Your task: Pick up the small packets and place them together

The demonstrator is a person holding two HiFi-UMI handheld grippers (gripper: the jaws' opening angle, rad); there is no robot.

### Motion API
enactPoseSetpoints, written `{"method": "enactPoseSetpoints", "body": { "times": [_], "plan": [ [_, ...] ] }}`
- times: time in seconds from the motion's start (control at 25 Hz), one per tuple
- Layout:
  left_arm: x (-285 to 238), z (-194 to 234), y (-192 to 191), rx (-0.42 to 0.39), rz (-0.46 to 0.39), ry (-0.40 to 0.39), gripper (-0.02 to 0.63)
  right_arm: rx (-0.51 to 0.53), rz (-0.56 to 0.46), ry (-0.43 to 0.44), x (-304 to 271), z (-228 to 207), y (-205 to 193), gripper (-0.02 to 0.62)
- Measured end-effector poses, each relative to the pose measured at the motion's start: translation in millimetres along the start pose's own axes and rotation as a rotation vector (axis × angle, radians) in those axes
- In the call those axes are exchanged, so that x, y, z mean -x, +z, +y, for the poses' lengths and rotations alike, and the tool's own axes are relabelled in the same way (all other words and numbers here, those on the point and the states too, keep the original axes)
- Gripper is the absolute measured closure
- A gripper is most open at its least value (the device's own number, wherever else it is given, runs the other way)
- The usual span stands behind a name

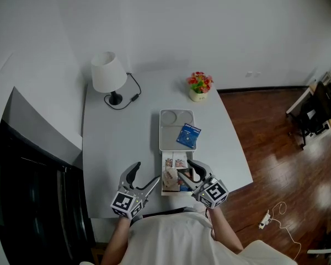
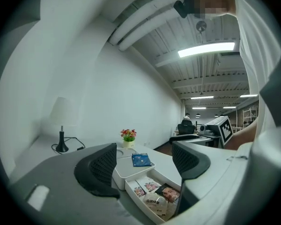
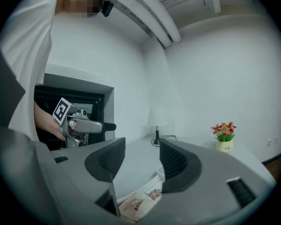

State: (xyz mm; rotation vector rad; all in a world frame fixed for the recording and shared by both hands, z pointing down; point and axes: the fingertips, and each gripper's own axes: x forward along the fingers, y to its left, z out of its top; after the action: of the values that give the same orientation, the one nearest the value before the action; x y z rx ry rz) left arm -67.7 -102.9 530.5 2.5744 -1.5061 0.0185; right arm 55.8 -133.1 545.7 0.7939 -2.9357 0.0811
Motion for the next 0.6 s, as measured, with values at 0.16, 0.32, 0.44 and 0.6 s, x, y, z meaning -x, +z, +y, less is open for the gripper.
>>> {"method": "enactPoseSetpoints", "body": {
  "times": [0.16, 0.32, 0.44, 0.6],
  "plan": [
    [4, 5, -2, 0.023, -0.007, 0.025, 0.232, 0.037, 0.066, -0.005, 7, -7, -15, 0.369],
    [8, 11, -6, 0.027, 0.003, 0.048, 0.232, 0.073, 0.154, -0.022, 10, -18, -33, 0.368],
    [10, 12, -11, 0.030, 0.012, 0.061, 0.232, 0.114, 0.249, 0.006, 12, -20, -48, 0.368],
    [14, 12, -17, 0.036, 0.027, 0.067, 0.232, 0.194, 0.393, 0.065, 16, -22, -75, 0.368]
  ]
}}
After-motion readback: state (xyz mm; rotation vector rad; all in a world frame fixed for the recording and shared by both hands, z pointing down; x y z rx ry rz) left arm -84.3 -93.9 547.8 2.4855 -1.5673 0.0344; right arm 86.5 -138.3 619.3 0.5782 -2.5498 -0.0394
